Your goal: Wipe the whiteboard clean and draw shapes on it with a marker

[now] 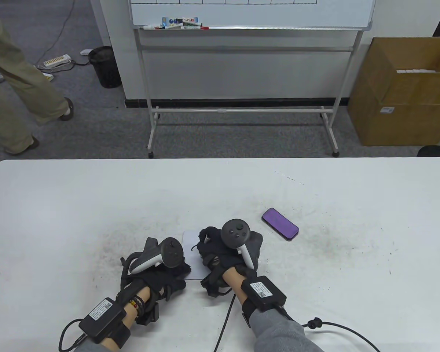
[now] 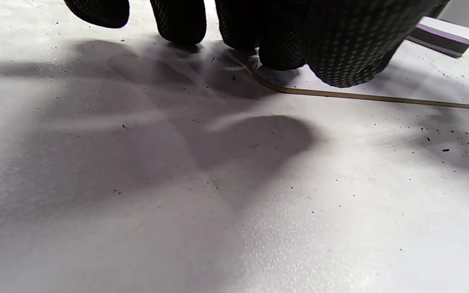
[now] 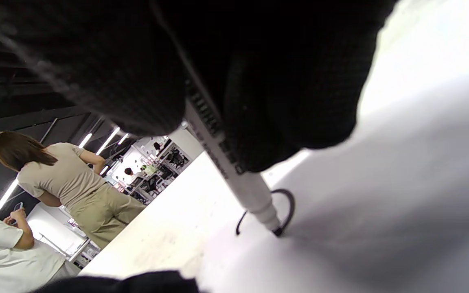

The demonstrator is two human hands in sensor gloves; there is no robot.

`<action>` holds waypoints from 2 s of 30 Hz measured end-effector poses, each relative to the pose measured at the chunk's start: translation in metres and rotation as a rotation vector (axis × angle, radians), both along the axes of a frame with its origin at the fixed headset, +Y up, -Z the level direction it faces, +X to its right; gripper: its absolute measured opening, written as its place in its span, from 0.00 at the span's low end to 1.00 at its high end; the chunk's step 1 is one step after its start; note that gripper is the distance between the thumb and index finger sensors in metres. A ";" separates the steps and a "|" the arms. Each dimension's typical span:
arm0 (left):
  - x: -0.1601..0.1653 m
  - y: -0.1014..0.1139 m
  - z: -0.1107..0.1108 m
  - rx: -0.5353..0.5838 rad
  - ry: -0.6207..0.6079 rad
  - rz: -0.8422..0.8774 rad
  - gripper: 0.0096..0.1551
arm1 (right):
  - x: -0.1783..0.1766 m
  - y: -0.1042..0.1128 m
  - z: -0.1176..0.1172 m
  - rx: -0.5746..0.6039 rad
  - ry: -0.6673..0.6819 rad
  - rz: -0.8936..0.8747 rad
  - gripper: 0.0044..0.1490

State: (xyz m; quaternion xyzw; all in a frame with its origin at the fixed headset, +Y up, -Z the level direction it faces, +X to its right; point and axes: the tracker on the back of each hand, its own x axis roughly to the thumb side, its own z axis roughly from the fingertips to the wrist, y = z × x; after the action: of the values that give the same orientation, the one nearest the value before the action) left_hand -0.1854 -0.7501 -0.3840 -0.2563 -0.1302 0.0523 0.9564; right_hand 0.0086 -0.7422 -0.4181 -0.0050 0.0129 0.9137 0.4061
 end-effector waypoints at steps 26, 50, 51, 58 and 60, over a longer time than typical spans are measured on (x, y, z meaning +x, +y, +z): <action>0.003 0.000 0.001 -0.009 0.001 -0.018 0.36 | 0.026 0.016 -0.016 0.043 -0.112 0.020 0.29; 0.005 -0.001 0.002 -0.005 0.002 -0.033 0.36 | 0.017 0.003 0.004 -0.023 -0.009 0.060 0.29; 0.005 -0.001 0.002 -0.006 0.001 -0.034 0.36 | 0.016 0.004 0.004 -0.013 -0.009 0.074 0.29; 0.005 -0.001 0.002 -0.005 -0.001 -0.038 0.36 | 0.026 0.006 0.002 -0.042 -0.058 0.084 0.29; 0.005 -0.001 0.002 -0.005 0.000 -0.036 0.36 | 0.033 0.005 0.003 -0.048 -0.073 0.077 0.29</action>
State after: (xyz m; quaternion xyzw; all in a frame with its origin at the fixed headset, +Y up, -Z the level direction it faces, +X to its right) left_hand -0.1805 -0.7515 -0.3821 -0.2609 -0.1255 0.0352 0.9565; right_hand 0.0418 -0.7367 -0.4151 -0.0487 0.0196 0.9273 0.3706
